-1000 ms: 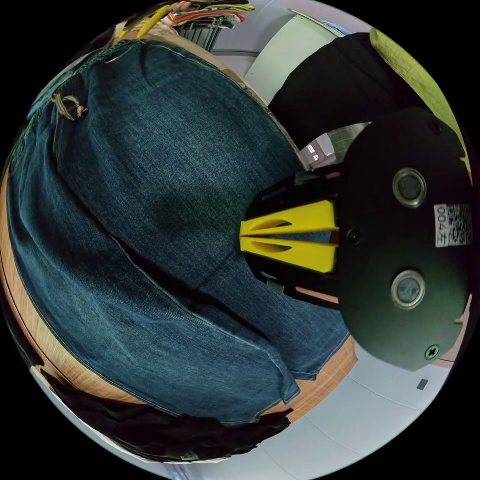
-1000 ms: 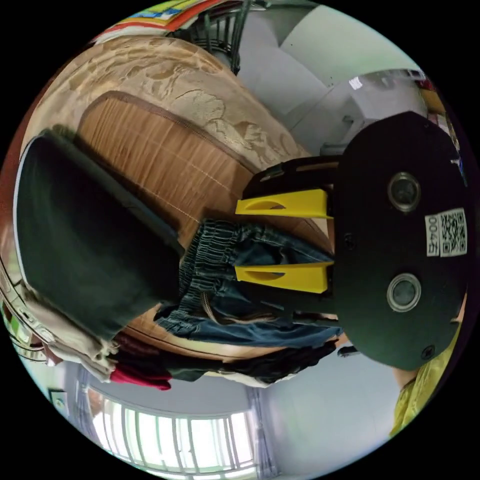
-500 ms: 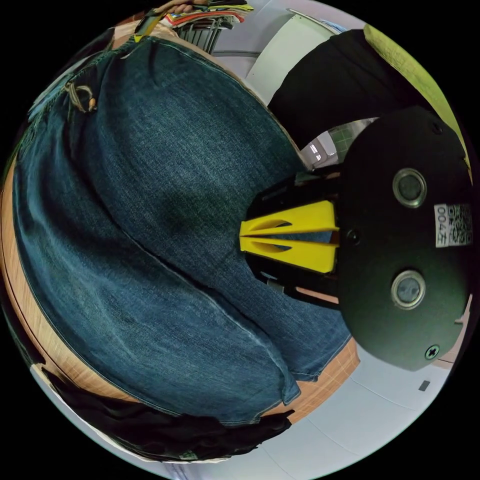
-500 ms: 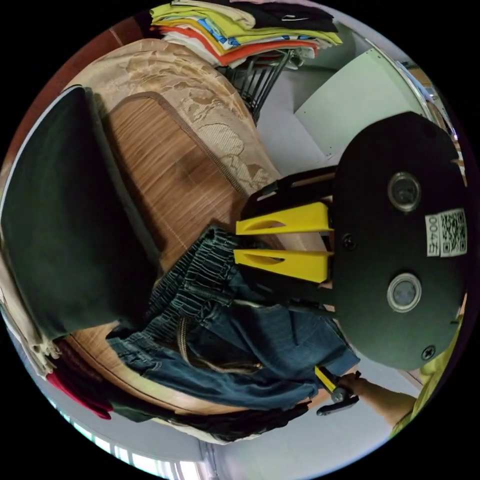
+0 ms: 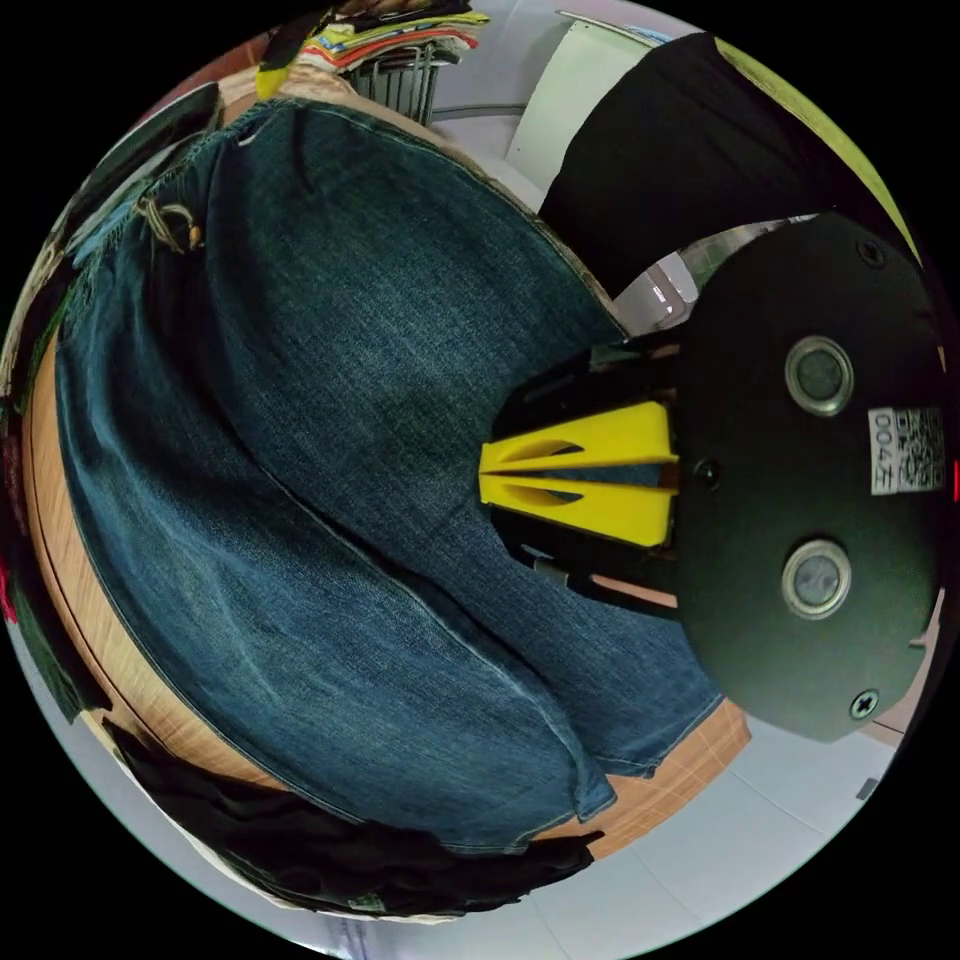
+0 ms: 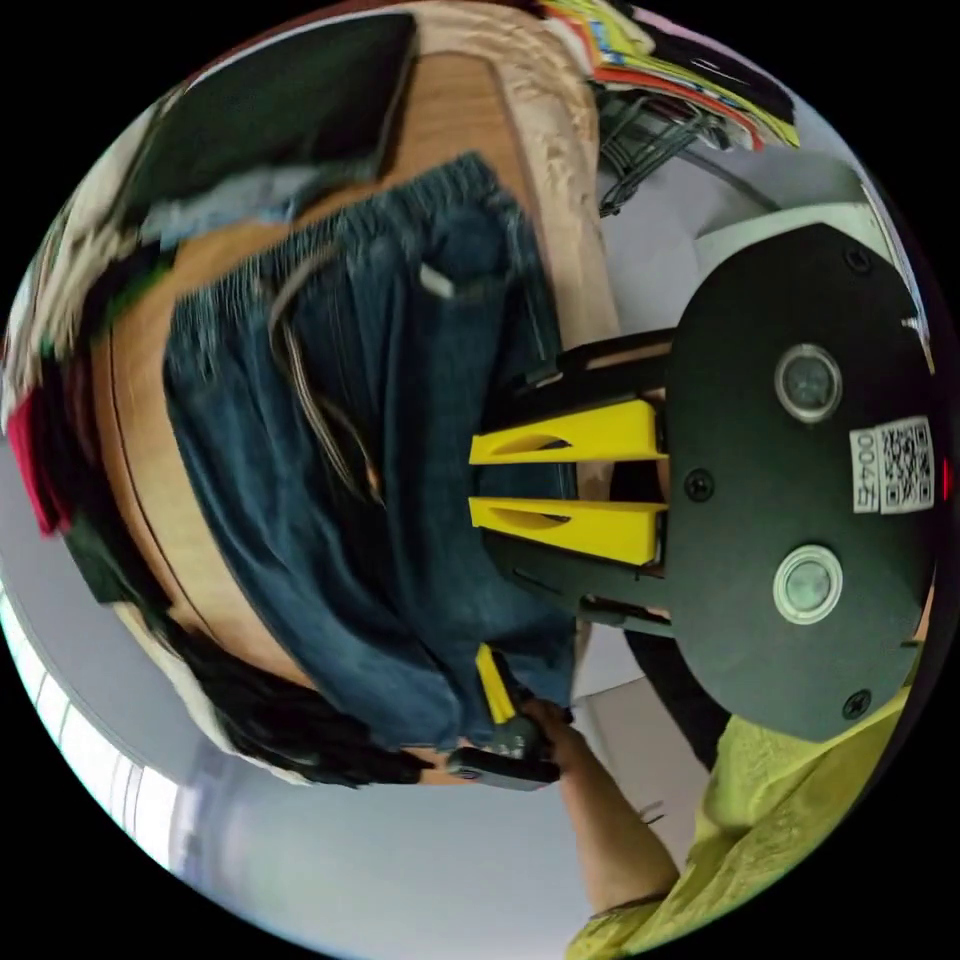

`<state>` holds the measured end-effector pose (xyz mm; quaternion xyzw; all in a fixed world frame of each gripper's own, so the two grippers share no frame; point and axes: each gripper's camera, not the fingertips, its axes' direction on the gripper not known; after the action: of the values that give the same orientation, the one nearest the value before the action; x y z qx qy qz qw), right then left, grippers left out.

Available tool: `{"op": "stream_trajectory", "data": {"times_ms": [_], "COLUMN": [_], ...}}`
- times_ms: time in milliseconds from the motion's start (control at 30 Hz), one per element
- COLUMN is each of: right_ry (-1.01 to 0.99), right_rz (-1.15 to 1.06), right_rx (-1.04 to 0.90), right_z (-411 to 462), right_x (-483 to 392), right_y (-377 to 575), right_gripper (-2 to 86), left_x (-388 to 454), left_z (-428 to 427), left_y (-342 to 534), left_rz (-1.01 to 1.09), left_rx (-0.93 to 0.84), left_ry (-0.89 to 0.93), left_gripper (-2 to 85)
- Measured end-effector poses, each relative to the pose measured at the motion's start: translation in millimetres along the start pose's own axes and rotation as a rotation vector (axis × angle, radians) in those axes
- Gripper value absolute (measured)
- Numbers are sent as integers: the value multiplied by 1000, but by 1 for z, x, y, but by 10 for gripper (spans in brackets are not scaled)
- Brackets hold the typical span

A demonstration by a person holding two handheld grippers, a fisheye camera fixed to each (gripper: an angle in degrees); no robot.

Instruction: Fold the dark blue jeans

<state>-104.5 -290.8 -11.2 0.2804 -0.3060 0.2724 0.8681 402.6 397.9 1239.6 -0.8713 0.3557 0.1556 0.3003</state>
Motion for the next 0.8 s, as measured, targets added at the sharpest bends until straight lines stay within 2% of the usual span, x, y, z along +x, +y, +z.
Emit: {"op": "stream_trajectory", "data": {"times_ms": [100,167,300,367,500,600,733,800], "right_ry": [41,153,257,372,428,457,322,318], "right_rz": [-168,-233,-266,-304,-275,-254,-206,-222], "right_rx": [-120,-177,-331,-308,-256,-263,32,87], "right_z": [58,103,168,185,204,214,184,187], "right_x": [-68,-108,-144,-160,-171,-179,-215,-230], "right_y": [-9,-15,-18,-14,-7,-9,-32,-52], "right_gripper": [61,52,60,62,54,10,8,22], "left_x": [-13,-38,-93,-131,-191,-237,-281,-291], "left_z": [30,50,60,74,113,145,189,212], "left_y": [13,25,68,96,117,121,122,122], "left_rz": [7,-54,-242,-311,-387,-423,-422,-410], "left_rx": [39,47,219,290,293,284,251,223], "left_ry": [117,264,296,195,61,-33,-102,-111], "left_gripper": [2,1,0,0,0,0,1,1]}}
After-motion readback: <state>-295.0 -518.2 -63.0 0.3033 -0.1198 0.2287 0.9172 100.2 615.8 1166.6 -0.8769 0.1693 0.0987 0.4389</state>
